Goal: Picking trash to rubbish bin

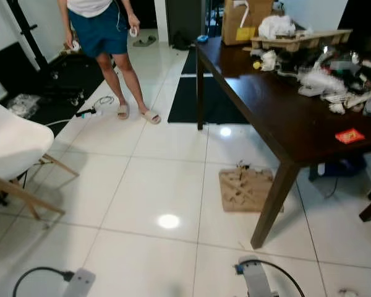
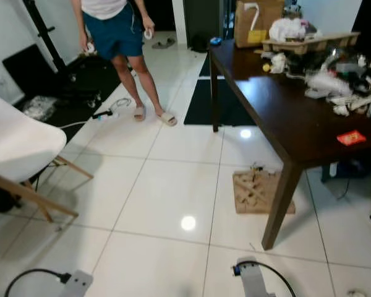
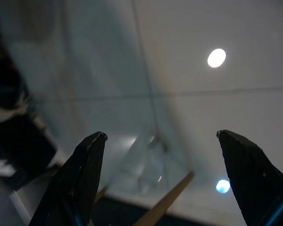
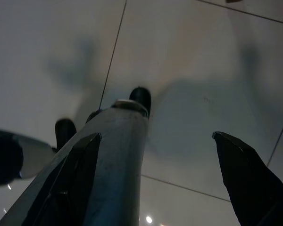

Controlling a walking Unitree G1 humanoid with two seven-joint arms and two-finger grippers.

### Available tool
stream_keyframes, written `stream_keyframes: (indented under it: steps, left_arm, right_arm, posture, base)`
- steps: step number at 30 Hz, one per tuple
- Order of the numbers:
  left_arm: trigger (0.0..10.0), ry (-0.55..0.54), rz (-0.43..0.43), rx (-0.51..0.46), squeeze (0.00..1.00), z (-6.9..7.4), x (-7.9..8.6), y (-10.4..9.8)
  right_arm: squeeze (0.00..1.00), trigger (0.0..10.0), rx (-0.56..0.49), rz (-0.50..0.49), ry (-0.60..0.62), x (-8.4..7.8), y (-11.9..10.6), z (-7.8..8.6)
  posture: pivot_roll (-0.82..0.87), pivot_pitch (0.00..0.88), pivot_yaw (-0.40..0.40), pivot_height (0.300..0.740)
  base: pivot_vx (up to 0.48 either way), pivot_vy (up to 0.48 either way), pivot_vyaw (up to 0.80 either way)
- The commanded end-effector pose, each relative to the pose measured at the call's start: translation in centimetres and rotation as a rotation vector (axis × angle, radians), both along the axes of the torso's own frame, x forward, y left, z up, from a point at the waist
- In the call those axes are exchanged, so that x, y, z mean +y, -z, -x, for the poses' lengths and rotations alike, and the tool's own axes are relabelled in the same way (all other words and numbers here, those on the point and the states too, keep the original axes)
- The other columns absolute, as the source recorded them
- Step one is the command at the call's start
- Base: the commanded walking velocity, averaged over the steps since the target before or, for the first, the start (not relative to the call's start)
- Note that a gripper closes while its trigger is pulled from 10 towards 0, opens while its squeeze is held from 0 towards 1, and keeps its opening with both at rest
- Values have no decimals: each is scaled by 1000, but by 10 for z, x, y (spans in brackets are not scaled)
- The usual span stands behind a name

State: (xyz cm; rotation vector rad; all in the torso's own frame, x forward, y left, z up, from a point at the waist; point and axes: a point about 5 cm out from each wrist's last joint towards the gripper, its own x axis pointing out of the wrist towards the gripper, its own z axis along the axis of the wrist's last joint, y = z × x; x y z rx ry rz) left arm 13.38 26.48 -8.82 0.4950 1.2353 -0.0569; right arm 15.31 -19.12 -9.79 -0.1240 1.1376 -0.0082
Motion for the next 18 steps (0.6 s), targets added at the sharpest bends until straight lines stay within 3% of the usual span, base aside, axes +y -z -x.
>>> stream_keyframes:
  steps: [1, 5, 6, 9, 12, 13, 14, 17, 18]
  left_arm:
    - [10000, 18, -29, 24, 0, 4, 11, -2]
    - [10000, 21, -25, -23, 0, -13, 8, -7]
    - [10000, 12, -19, -38, 0, -17, 6, -8]
    - [10000, -24, -7, -56, 0, -18, 3, -8]
    - [10000, -81, 10, -44, 0, -7, 0, -2]
    - [10000, -111, 19, -26, 0, 4, -2, 2]
    - [10000, -111, 19, -26, 0, 4, -2, 2]
    - [10000, -194, 41, 40, 0, 38, -8, 14]
    - [10000, -194, 41, 40, 0, 38, -8, 14]
  right_arm:
    - [0, 10000, 87, -37, 7, 13, 10, 25]
    - [0, 10000, 115, -26, -28, 12, 13, 33]
    - [0, 10000, 123, -17, -50, 10, 13, 35]
    - [0, 10000, 133, 0, -101, 7, 13, 35]
    - [0, 10000, 134, 29, -165, 0, 11, 32]
    - [0, 10000, 127, 39, -187, -3, 9, 27]
    - [0, 10000, 127, 39, -187, -3, 9, 27]
    - [0, 10000, 101, 76, -263, -9, 3, 11]
    - [0, 10000, 101, 76, -263, -9, 3, 11]
  posture:
    - [-3, 67, 199, 740]
    - [19, 74, 167, 740]
    - [48, 72, 129, 740]
    - [64, 72, 107, 740]
    - [109, 71, 51, 740]
    - [133, 76, 17, 740]
    - [133, 76, 17, 740]
    - [160, 82, -20, 740]
    - [160, 82, -20, 740]
  base:
    - [0, 0, 0]
    - [0, 0, 0]
    - [0, 0, 0]
    - [0, 0, 0]
    - [0, 0, 0]
    - [0, 0, 0]
    - [0, 0, 0]
    - [0, 0, 0]
    - [0, 0, 0]
